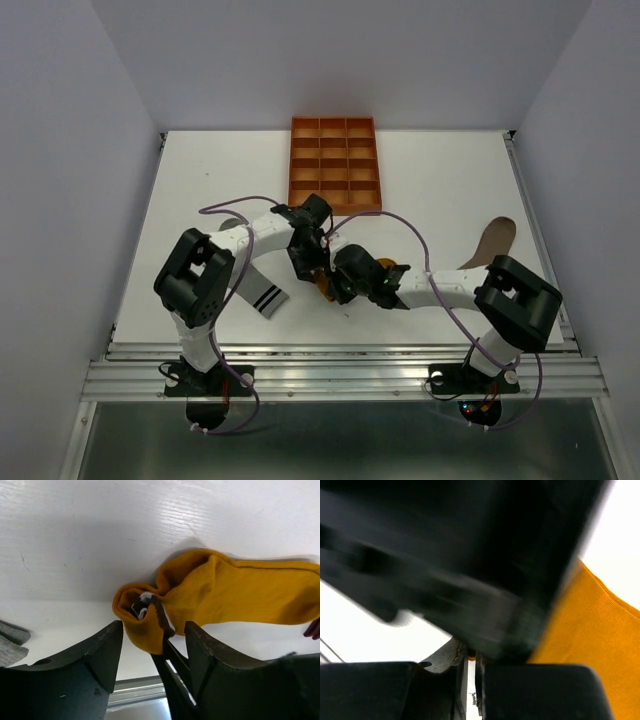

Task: Roll the socks
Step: Roll the sock at the center of the board.

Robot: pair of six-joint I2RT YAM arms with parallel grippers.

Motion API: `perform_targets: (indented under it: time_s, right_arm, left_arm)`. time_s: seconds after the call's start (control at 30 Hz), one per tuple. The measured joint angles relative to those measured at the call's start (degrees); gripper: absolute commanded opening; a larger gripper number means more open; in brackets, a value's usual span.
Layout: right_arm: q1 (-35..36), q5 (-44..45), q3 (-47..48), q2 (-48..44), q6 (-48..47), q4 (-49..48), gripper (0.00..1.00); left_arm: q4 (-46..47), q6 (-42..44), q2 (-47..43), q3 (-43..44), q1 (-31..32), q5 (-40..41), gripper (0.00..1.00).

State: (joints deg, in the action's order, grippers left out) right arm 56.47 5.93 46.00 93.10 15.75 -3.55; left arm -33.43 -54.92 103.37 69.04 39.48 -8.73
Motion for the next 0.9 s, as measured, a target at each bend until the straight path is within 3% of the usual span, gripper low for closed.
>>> perform_targets:
  time_s: [0.1, 0.5, 0.9]
  right_arm:
    - [-1.79, -1.73, -1.86, -1.36, 2.82, -1.18, 0.01]
    - [-11.43, -11.78, -16.11, -7.65, 16.15, -15.61, 0.01]
    - [-16.50, -14.91, -20.00, -7.19, 27.96, -21.07, 0.01]
  left_arm:
    - [1.27, -0.42, -2.12, -0.31, -0.79, 0.66, 0.69]
    - [6.01, 0.39, -6.60, -0.33, -4.42, 2.34, 0.69]
    - [14.05, 3.56, -6.60, -5.14, -1.62, -2.01, 0.69]
